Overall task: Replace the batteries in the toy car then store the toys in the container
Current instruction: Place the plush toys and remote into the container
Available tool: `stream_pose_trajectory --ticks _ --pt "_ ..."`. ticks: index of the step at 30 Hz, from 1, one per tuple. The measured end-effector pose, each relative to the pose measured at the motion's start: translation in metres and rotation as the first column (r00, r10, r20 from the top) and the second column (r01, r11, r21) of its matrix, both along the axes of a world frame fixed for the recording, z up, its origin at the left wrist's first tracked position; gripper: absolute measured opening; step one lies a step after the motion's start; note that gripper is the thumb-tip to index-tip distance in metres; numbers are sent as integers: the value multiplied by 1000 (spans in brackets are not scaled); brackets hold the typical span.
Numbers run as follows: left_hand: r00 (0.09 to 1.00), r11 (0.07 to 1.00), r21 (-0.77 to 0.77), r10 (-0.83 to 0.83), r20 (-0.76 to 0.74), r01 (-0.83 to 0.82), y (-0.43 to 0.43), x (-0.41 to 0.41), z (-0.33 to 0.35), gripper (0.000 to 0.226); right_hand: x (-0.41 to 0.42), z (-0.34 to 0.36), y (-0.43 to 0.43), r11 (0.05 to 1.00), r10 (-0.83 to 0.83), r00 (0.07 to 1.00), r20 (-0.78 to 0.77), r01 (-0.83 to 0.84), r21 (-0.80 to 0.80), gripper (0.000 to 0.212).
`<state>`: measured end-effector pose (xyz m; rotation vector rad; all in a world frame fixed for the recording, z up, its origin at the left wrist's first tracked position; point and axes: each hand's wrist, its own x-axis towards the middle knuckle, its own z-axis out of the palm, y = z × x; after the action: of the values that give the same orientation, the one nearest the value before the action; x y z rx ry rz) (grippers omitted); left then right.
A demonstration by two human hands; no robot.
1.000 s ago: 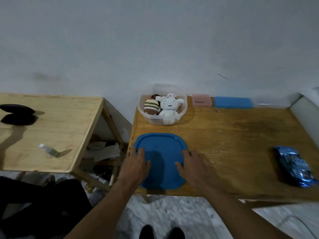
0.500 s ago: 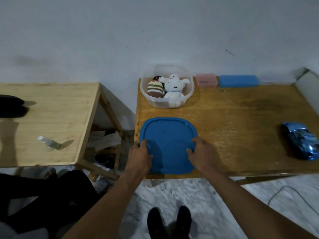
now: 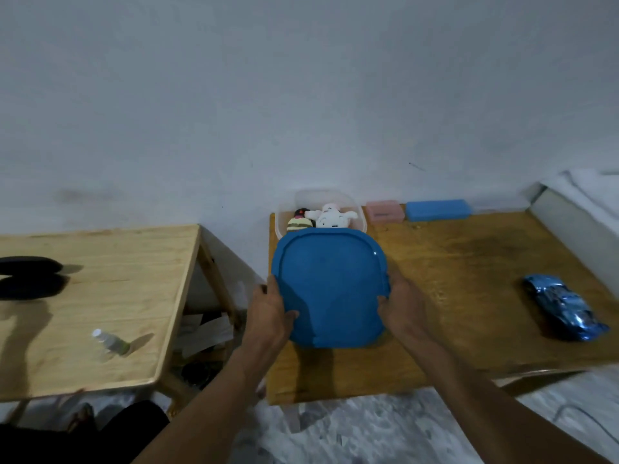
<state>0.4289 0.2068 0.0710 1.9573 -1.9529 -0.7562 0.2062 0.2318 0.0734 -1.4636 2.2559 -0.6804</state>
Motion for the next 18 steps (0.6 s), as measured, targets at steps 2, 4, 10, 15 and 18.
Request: stream_pose_trajectory --ticks 2,4,10,15,18 --pt "1000 999 -46 -6 -17 6 -14 1 14 76 0 13 -14 999 13 1000 13 -13 -36 35" --pt "1000 996 -84 -16 -21 14 -31 1 25 72 -2 23 -29 998 16 1000 20 -15 -54 34" --pt "1000 992 -122 -12 1 12 -86 -4 36 65 -12 36 -81 989 74 996 44 -68 -135 13" --pt "999 995 -100 5 35 -1 -139 -16 27 65 -28 25 -134 984 126 992 28 -121 -128 19" --pt "998 999 -45 20 54 -18 -167 -24 20 67 -38 18 -165 985 168 986 6 -168 -41 19"
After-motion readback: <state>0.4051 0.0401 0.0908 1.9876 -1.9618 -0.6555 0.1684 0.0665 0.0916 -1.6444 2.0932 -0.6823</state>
